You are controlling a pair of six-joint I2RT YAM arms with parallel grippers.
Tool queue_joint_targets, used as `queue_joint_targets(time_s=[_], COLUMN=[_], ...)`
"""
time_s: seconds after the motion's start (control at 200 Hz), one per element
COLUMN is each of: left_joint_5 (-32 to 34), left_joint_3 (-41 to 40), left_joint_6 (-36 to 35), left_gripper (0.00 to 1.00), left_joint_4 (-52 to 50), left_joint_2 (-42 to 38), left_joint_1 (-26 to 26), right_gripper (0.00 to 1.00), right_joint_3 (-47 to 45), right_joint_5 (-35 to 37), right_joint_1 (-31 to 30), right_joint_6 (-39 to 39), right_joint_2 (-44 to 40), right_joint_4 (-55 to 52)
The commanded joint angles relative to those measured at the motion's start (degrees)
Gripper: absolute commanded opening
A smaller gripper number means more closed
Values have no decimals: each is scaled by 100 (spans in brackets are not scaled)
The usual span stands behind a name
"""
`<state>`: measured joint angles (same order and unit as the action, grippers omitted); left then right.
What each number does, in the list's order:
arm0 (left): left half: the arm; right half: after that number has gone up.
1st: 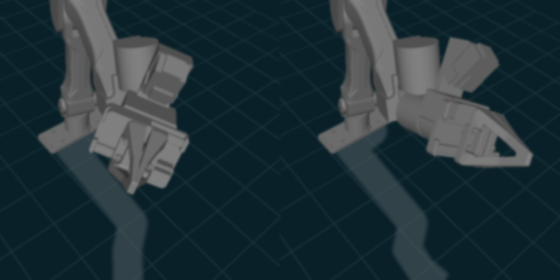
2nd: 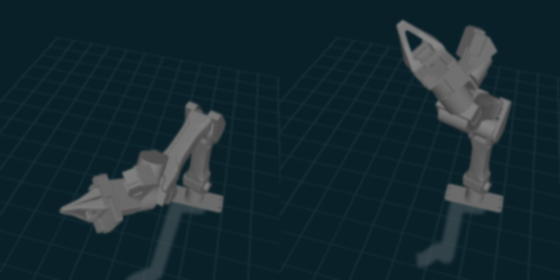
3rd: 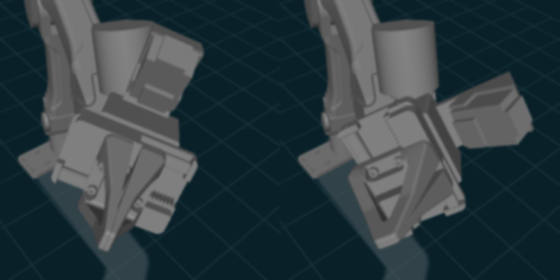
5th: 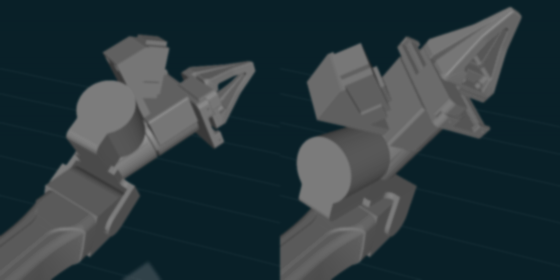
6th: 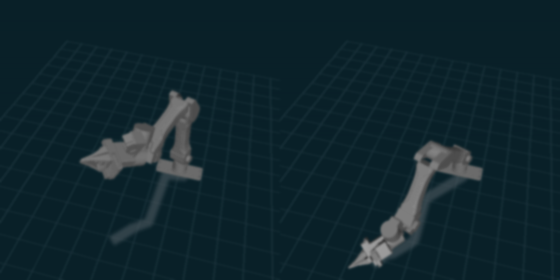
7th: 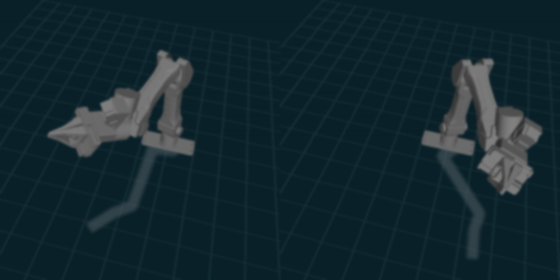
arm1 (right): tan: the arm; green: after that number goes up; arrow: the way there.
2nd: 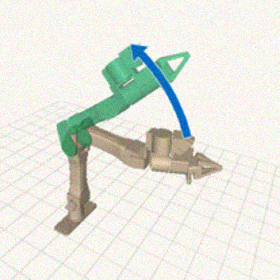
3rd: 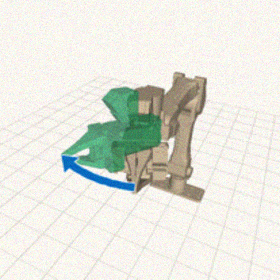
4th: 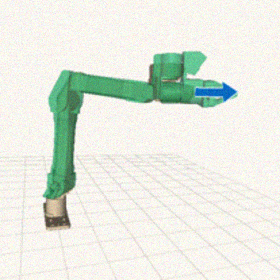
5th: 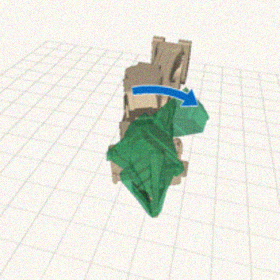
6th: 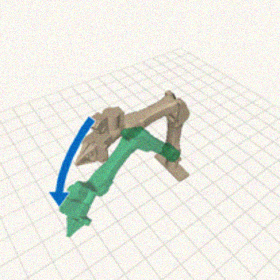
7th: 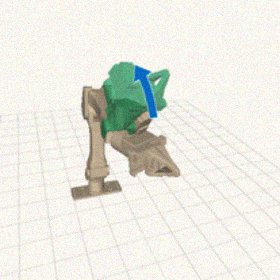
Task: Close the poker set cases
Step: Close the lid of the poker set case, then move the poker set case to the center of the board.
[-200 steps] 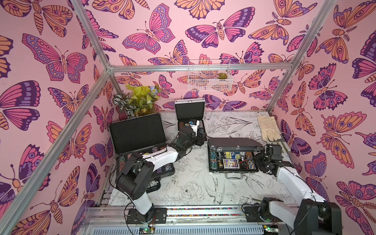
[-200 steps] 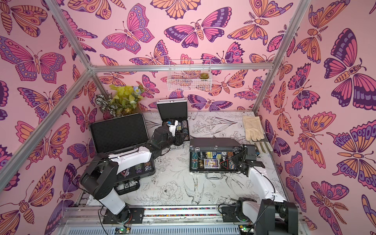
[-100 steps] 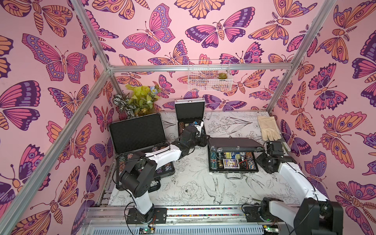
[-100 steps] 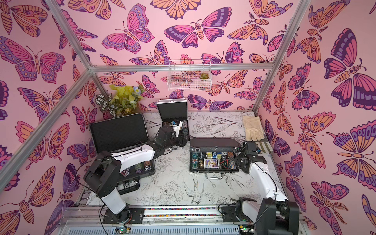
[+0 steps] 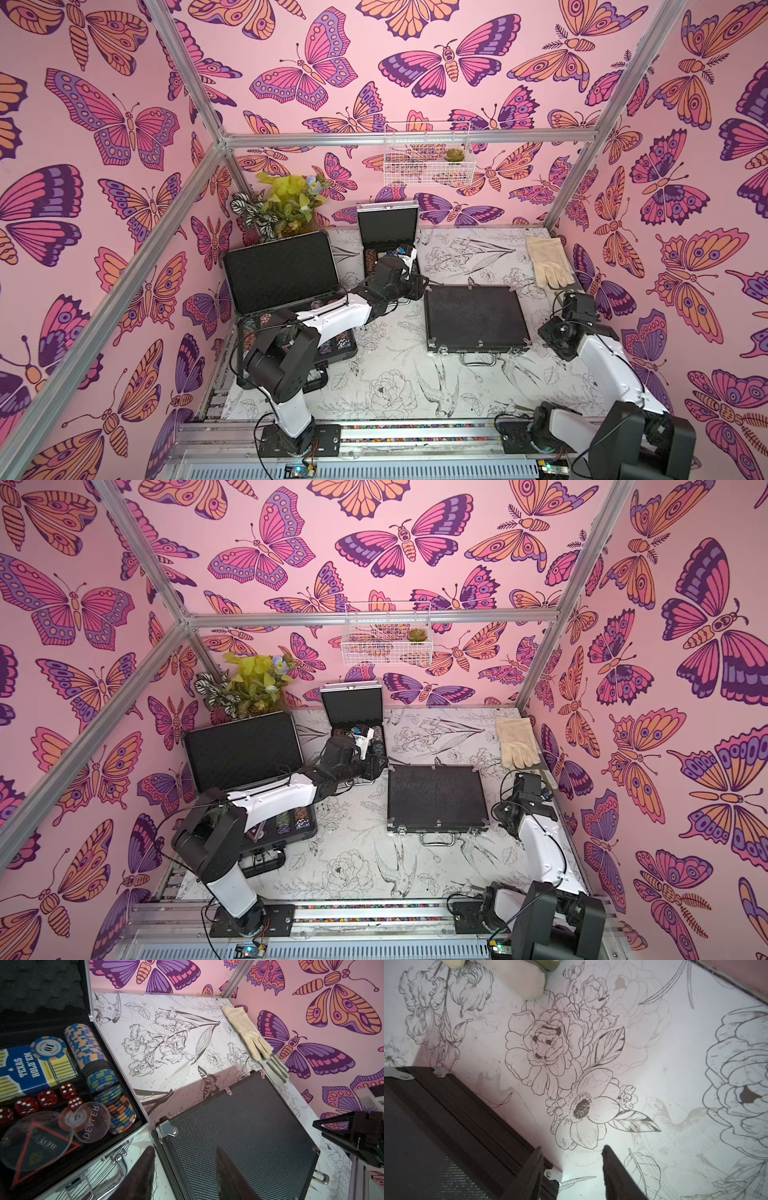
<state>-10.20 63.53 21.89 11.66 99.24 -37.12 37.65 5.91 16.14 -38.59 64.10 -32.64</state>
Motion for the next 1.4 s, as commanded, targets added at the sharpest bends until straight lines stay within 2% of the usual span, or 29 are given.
queue_joint_targets(time_s=[0.0,0.15,0.291,0.486,0.551,0.616,0.726,1.002,1.393], left_joint_5=[-93,-224,-186,-364,-457,-642,-939,-1154,-1370], left_joint_3=[149,251,389,469,420,405,449,578,1349], left_joint_6=[-145,-152,69,427,561,681,818,957,893], left_gripper=[48,47,49,53,54,54,54,53,47], left_joint_4=[-330,-681,-1362,-2069,-2102,-2105,-2115,-2159,-2151], left_joint_2=[69,214,363,489,476,504,646,1093,1720], left_joint_1=[-134,-274,-295,-295,-302,-300,-368,-488,-673], right_gripper=[46,43,46,53,60,62,62,62,62], right_joint_3=[463,519,790,788,788,780,697,416,430], right_joint_5=[-162,-853,-946,-1073,-1092,-1129,-1173,-990,-788], right_joint_1=[30,-188,-547,-647,-667,-674,-675,-680,-678], right_joint_6=[451,676,940,1024,1053,1064,1024,749,676], right_joint_2=[105,200,533,756,795,840,887,922,1045], right_joint_4=[-63,267,86,161,166,162,217,333,260])
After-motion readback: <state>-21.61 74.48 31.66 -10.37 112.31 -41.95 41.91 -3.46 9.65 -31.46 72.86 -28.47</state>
